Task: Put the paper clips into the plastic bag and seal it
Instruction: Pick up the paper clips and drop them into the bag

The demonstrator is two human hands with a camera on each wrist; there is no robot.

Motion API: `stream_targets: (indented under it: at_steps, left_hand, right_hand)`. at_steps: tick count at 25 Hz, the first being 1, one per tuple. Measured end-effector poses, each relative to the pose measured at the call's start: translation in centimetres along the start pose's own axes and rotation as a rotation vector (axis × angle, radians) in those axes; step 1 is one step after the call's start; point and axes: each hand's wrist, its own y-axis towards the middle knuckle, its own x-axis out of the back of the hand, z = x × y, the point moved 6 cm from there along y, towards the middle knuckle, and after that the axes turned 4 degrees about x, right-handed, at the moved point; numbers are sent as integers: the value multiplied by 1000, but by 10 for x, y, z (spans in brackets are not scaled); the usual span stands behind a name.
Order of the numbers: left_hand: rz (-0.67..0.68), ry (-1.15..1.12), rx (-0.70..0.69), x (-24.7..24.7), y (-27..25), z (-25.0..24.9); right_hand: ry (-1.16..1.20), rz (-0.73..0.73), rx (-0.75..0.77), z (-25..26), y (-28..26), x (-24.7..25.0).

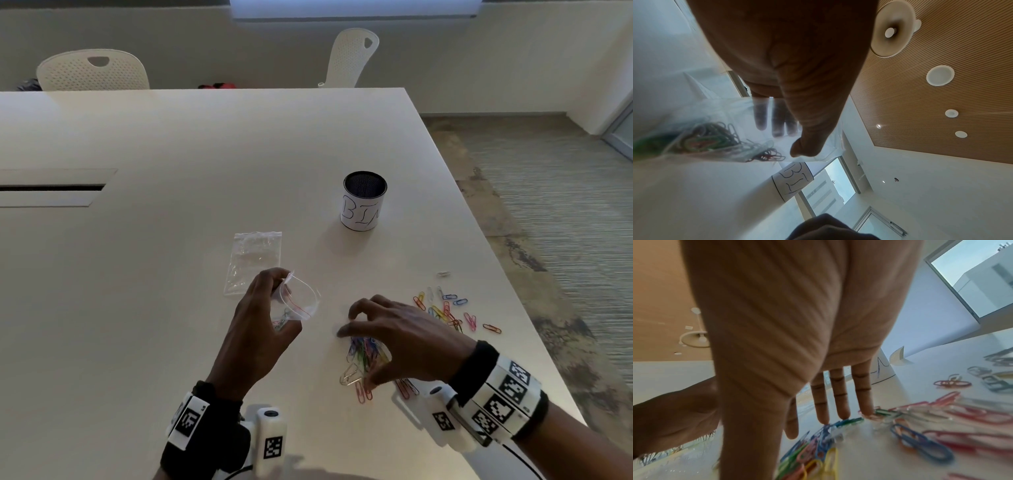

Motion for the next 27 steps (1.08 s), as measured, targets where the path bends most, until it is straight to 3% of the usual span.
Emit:
stream_targets:
  at_steps: [15,21,27]
  left_hand:
    - [30,1,-6,-2,-2,-1]
    - [41,-3,-32,-6,-1,-2]
    - [59,-37,-33,-11,-1,-9]
  right_hand:
    - [42,-170,4,2,4,3]
    - [338,-295,-124,-25,1,9]
    - [898,-472,-321,-42,-19,23]
